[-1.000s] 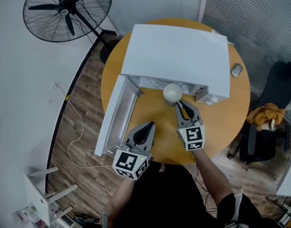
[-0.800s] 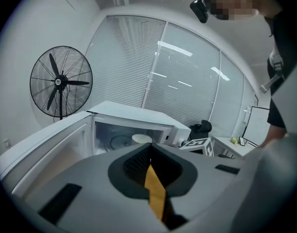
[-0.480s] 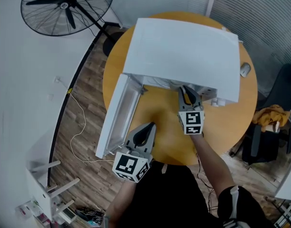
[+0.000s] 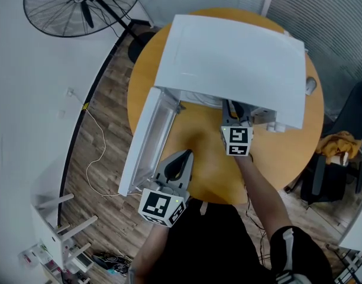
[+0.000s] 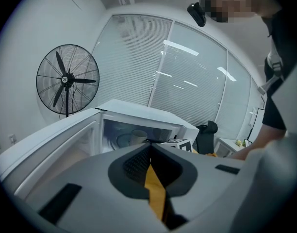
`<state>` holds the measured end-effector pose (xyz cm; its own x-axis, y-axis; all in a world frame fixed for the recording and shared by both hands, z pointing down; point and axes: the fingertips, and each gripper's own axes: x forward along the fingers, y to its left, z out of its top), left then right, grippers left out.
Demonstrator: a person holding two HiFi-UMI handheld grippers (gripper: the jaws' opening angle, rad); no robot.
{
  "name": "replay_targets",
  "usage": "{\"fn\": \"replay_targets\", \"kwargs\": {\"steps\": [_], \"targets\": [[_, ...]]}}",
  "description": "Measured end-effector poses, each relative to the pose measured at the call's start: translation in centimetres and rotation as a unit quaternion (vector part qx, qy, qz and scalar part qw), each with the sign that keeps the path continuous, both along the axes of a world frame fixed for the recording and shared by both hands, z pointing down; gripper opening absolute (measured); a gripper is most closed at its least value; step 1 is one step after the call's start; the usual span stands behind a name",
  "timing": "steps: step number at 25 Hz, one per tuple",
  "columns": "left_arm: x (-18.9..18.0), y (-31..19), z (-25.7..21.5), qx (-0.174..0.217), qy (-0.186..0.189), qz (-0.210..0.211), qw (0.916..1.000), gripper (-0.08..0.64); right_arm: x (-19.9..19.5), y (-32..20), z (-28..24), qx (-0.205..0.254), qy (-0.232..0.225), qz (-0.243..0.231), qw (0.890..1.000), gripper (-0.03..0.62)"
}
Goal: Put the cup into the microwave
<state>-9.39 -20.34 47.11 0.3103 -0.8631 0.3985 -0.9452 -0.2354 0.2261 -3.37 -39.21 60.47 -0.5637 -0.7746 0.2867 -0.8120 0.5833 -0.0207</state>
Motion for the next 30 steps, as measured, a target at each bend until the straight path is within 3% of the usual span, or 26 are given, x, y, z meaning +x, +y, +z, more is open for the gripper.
{"fn": "replay_targets", "kwargs": {"steps": [30], "targets": [[-0.6, 0.3, 0.1, -0.002, 0.002, -0.014, 0.9999, -0.005, -2.0, -3.7, 0.7, 0.028, 0.038, 0.003, 0.999, 0.080]]}}
